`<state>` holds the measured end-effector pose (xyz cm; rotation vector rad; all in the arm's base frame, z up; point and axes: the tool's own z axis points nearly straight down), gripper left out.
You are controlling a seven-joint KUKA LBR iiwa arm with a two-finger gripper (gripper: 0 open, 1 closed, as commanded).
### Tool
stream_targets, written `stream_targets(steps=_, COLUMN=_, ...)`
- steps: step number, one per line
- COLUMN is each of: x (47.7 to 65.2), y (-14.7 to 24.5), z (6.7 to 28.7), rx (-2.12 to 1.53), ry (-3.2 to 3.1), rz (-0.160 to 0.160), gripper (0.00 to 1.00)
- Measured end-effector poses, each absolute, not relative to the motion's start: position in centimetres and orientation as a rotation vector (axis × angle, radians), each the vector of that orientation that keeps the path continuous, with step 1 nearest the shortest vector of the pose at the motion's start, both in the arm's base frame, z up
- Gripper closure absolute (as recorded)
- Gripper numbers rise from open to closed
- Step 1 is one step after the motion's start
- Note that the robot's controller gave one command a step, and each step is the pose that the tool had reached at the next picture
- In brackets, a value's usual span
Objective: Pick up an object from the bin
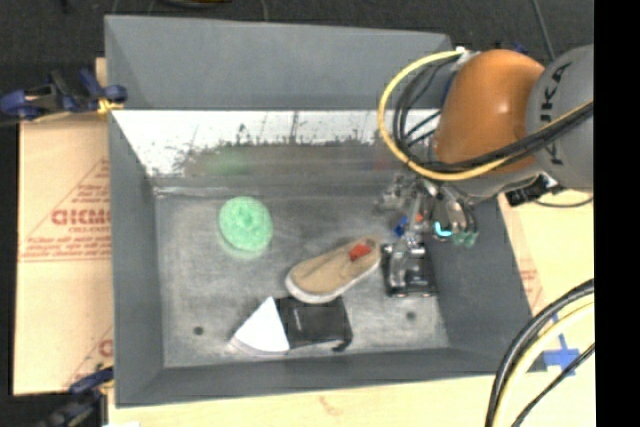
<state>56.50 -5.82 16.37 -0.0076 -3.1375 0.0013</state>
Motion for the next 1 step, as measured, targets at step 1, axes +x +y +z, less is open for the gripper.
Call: stream_targets(steps=1, x=56.67, y=-5.81, z=16.8, rx=-0.006, ry=-3.145, rz=0.002, gripper=0.0)
